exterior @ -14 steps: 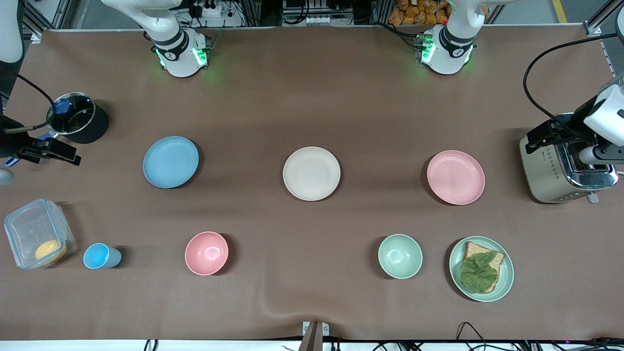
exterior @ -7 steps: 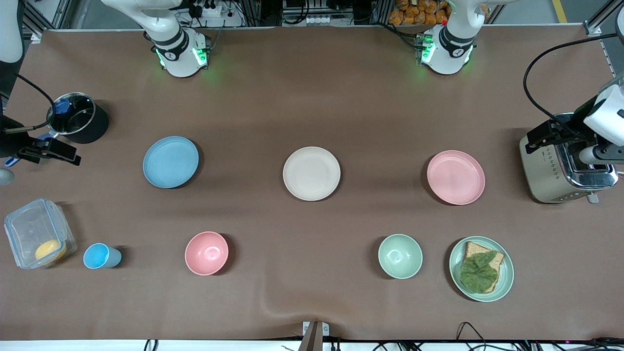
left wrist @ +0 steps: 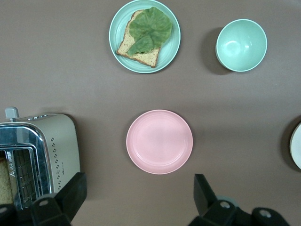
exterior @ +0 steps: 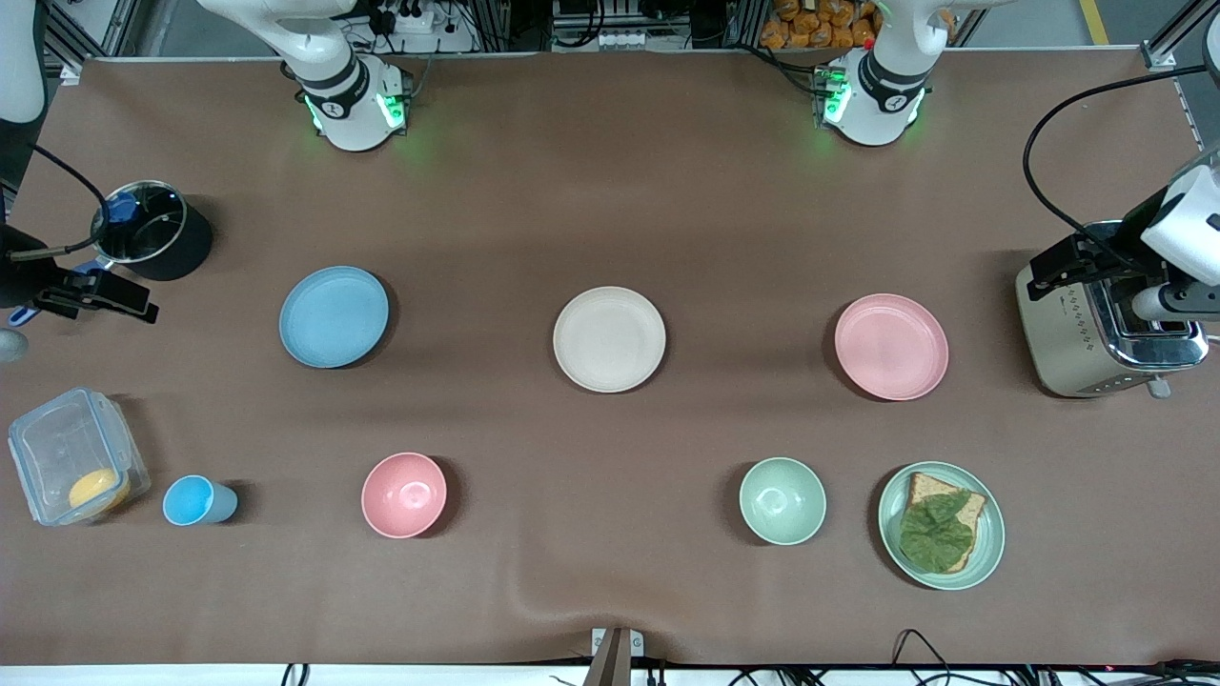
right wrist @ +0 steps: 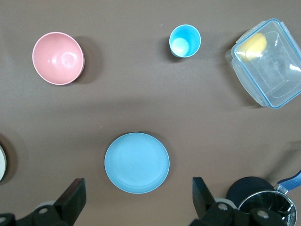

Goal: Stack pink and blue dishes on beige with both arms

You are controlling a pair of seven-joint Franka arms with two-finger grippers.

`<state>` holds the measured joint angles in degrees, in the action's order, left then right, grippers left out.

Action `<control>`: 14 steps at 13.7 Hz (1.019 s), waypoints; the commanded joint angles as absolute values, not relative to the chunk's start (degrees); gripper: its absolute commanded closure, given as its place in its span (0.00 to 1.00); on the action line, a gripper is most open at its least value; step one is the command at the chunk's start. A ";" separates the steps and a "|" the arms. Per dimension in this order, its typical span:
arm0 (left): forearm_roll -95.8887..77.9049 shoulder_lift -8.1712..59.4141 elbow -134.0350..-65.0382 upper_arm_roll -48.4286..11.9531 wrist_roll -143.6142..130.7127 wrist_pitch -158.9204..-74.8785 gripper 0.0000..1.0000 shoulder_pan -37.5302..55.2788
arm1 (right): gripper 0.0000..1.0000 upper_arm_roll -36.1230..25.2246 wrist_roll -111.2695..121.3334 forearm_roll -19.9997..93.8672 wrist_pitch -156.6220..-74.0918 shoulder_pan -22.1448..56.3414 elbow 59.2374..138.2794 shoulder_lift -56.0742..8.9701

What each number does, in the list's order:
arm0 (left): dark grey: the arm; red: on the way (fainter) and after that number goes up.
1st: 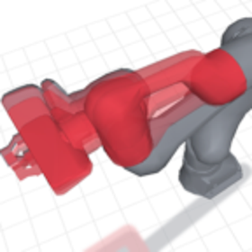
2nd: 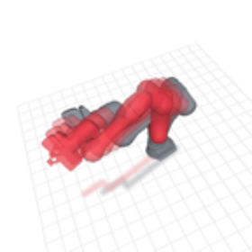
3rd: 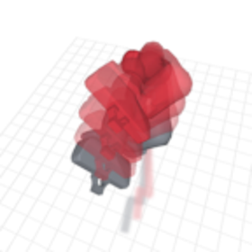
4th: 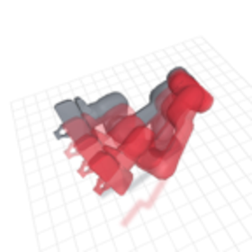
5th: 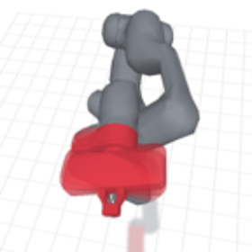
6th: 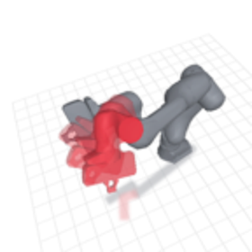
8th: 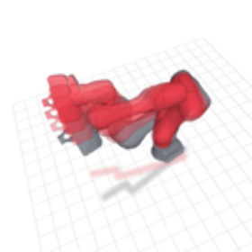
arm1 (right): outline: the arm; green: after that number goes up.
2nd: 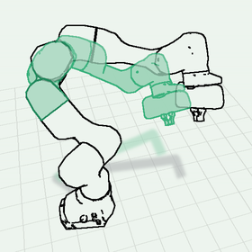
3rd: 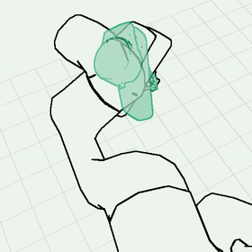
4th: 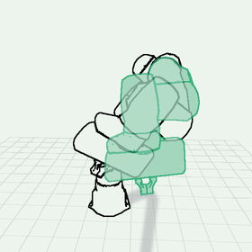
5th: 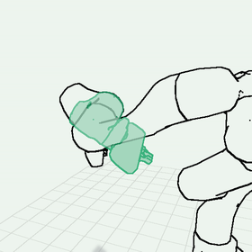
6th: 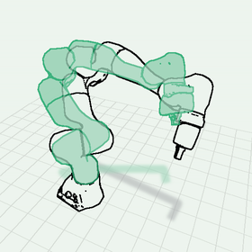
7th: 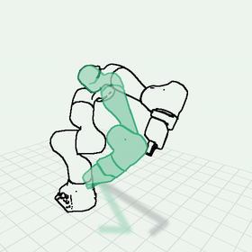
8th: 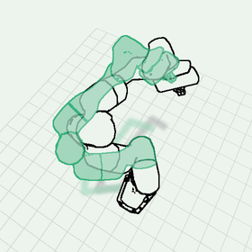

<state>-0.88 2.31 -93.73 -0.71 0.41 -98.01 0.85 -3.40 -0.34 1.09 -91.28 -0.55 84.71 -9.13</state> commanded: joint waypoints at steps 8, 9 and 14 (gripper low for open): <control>-2.02 5.09 -92.37 -1.05 1.41 -93.96 0.00 0.88 | 0.00 -3.34 0.26 0.97 -90.88 -0.62 84.99 -8.26; -2.02 5.18 -92.46 -1.05 1.49 -93.96 0.00 0.88 | 0.00 -3.34 0.26 0.97 -90.88 -0.62 84.99 -8.26; -1.67 7.38 -92.29 -1.14 1.58 -94.04 0.00 1.14 | 0.00 -3.34 0.26 0.97 -90.88 -0.70 84.99 -8.26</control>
<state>-0.88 5.83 -93.71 -1.22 0.43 -95.21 0.90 -3.39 -0.33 1.09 -91.27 -0.55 84.71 -9.13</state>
